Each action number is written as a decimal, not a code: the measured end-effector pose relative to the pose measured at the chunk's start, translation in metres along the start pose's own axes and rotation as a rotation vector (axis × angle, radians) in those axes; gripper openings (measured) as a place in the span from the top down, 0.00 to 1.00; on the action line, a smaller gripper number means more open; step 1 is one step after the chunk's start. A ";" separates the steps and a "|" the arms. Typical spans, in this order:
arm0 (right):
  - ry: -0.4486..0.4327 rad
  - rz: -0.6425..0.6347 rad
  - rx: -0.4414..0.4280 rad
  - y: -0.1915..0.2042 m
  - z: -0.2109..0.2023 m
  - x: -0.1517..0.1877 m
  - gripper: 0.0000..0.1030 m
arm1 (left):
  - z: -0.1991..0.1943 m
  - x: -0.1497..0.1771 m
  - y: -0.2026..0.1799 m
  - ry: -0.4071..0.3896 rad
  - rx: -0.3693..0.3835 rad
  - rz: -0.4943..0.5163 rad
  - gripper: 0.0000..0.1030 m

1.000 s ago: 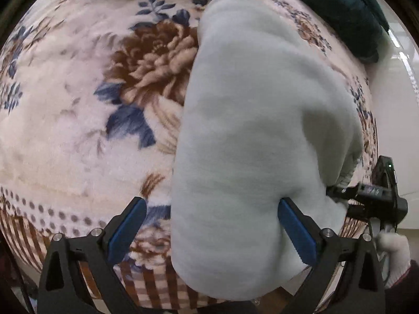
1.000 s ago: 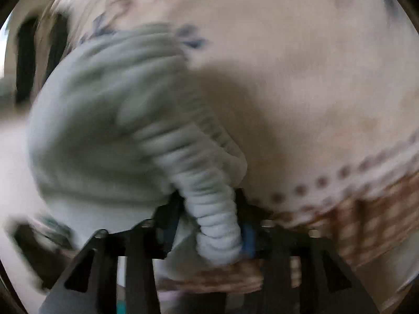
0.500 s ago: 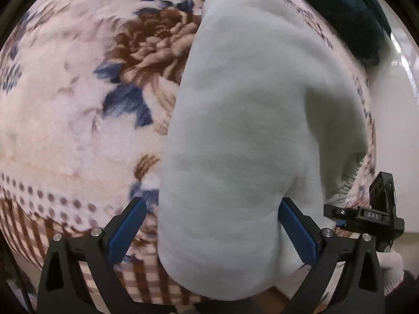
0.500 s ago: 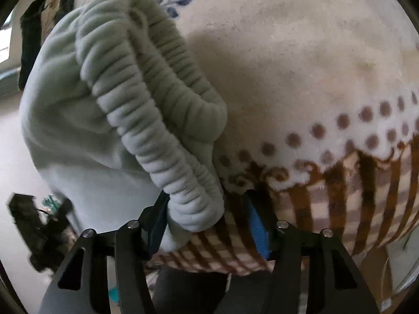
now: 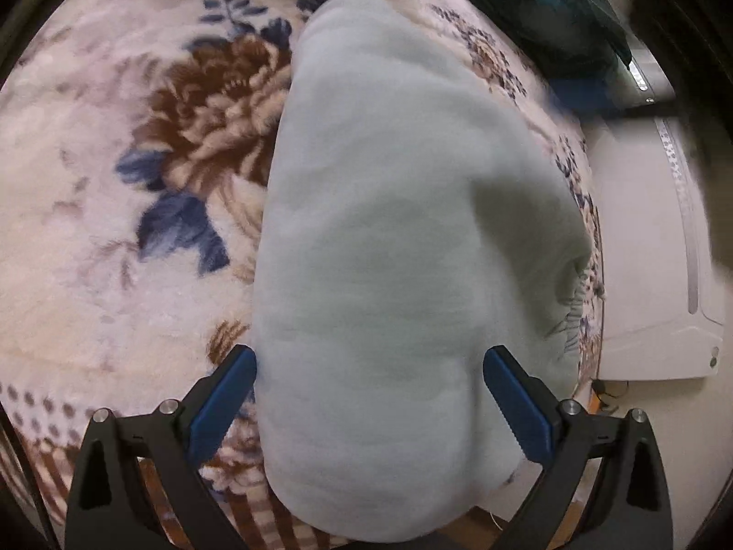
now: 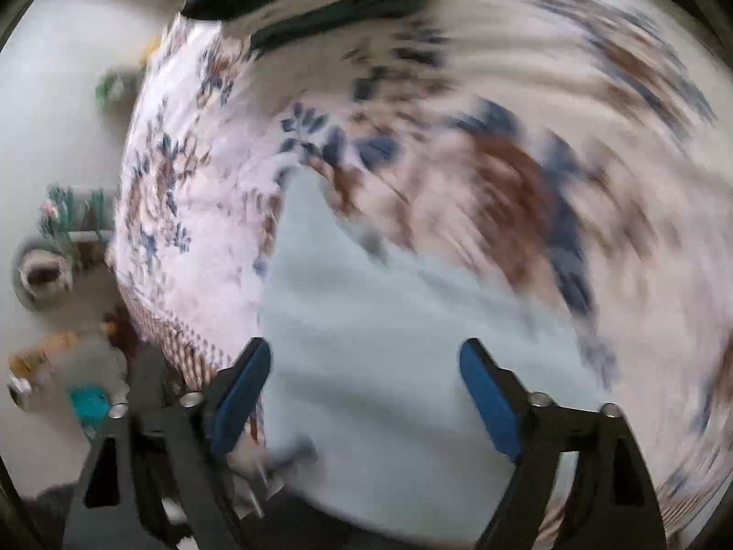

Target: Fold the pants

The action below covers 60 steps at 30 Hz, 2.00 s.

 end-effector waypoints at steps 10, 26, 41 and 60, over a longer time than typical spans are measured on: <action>0.381 -0.134 0.067 0.041 0.135 -0.017 0.60 | 0.004 0.005 0.006 -0.005 0.008 0.052 0.26; 0.315 0.102 -0.039 0.015 0.141 -0.021 0.50 | 0.001 0.000 0.003 0.014 -0.013 0.051 0.24; -0.133 0.140 0.061 -0.109 -0.039 0.117 0.08 | -0.031 -0.067 -0.001 -0.115 -0.018 -0.043 0.01; -0.165 0.431 -0.590 -0.161 0.085 0.189 0.03 | 0.043 -0.043 0.008 0.084 0.103 -0.011 0.00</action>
Point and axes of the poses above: each gripper's, at about its wrist camera, not at the fingertips, and z roughly the way its jaws point, y to its left, x to its underside, the point moved 10 cm from there along z, roughly the way its jaws point, and after that the axes turned 13 degrees about -y, right-handed, at the moved point
